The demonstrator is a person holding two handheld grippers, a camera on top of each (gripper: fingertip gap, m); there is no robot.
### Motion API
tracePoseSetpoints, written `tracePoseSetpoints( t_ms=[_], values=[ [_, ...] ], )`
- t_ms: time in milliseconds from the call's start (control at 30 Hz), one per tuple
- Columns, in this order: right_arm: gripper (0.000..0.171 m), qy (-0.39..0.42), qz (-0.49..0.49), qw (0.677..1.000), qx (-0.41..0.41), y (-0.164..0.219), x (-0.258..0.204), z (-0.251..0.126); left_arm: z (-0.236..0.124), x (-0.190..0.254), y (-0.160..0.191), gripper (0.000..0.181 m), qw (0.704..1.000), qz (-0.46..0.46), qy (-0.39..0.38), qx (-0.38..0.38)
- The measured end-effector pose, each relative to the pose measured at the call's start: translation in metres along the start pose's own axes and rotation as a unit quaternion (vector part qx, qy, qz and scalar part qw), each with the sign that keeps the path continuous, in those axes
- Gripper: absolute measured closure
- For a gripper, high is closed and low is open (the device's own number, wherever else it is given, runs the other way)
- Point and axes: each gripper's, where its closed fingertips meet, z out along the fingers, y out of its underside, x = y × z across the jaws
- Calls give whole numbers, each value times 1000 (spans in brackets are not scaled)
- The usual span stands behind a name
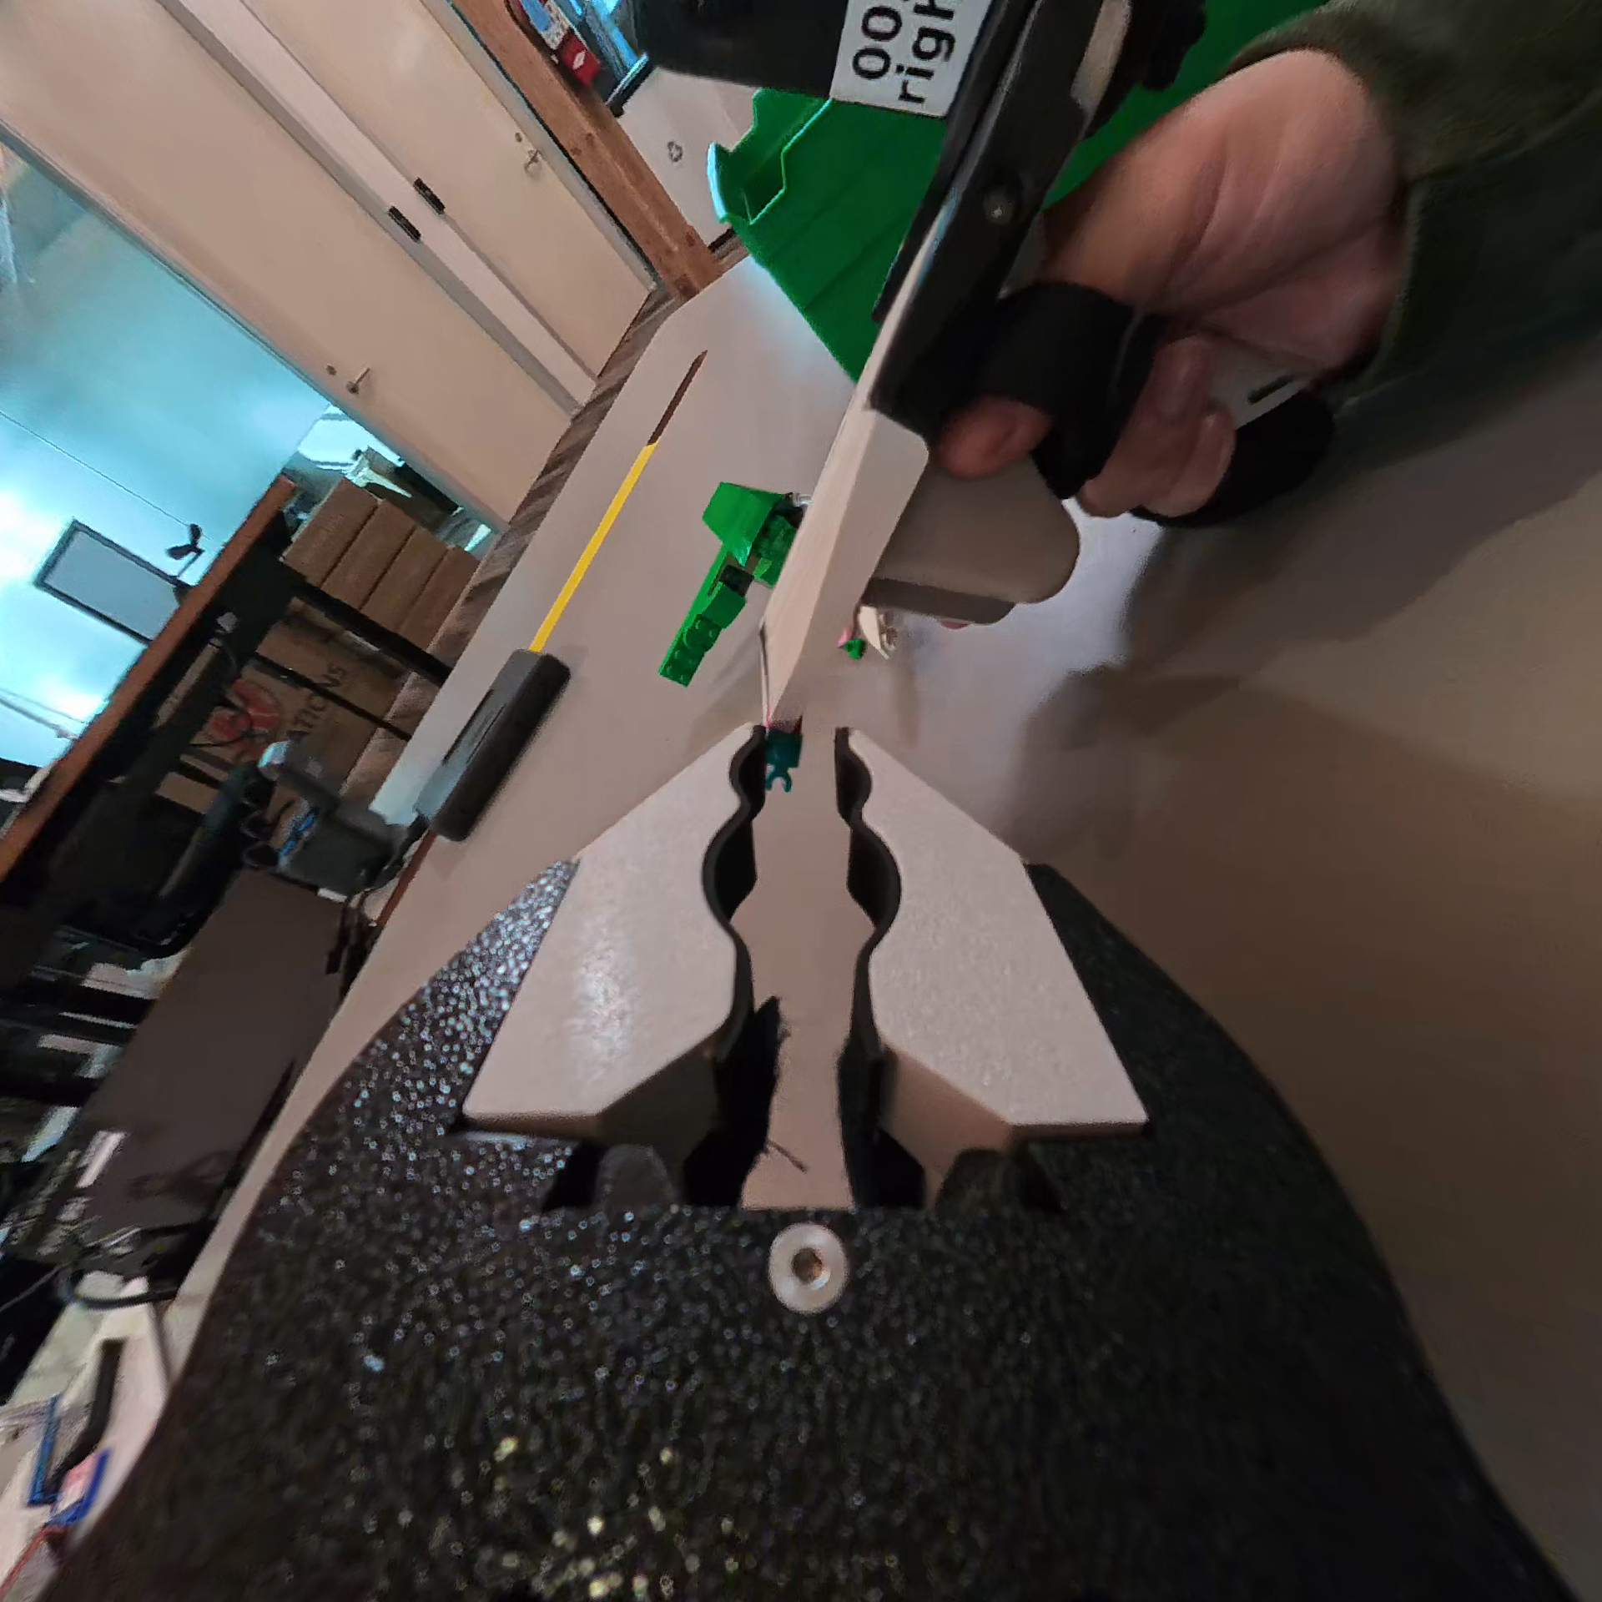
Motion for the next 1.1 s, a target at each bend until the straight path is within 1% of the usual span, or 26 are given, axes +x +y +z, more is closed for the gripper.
tracePoseSetpoints(
  t_ms=[33,133,233,367,433,500,767,867,1100],
  values=[
    [169,0,1,1000,0,0,0,0,1,-1,1,169,1000,11,-8,-8],
    [169,-6,10,1000,1,1,-1,1,4,-3,9,172,998,32,-24,-39],
    [169,-14,22,1000,8,0,-2,1,4,-5,9,175,998,45,-33,-41],
    [169,-20,20,999,25,-6,-7,1,0,-10,4,175,992,100,-73,-38],
    [169,-18,19,999,30,-7,-7,1,0,-12,3,175,993,83,-74,-26],
    [169,-12,21,999,27,-6,-4,1,2,-12,4,175,995,72,-66,-30],
    [169,-15,38,999,29,-5,-1,1,2,-8,3,172,994,86,-61,-28],
    [169,-21,39,999,28,-4,-3,2,1,-8,2,175,993,95,-66,-26],
    [169,-3,32,999,36,-2,1,3,4,-7,7,175,992,91,-62,-53]
  ],
)
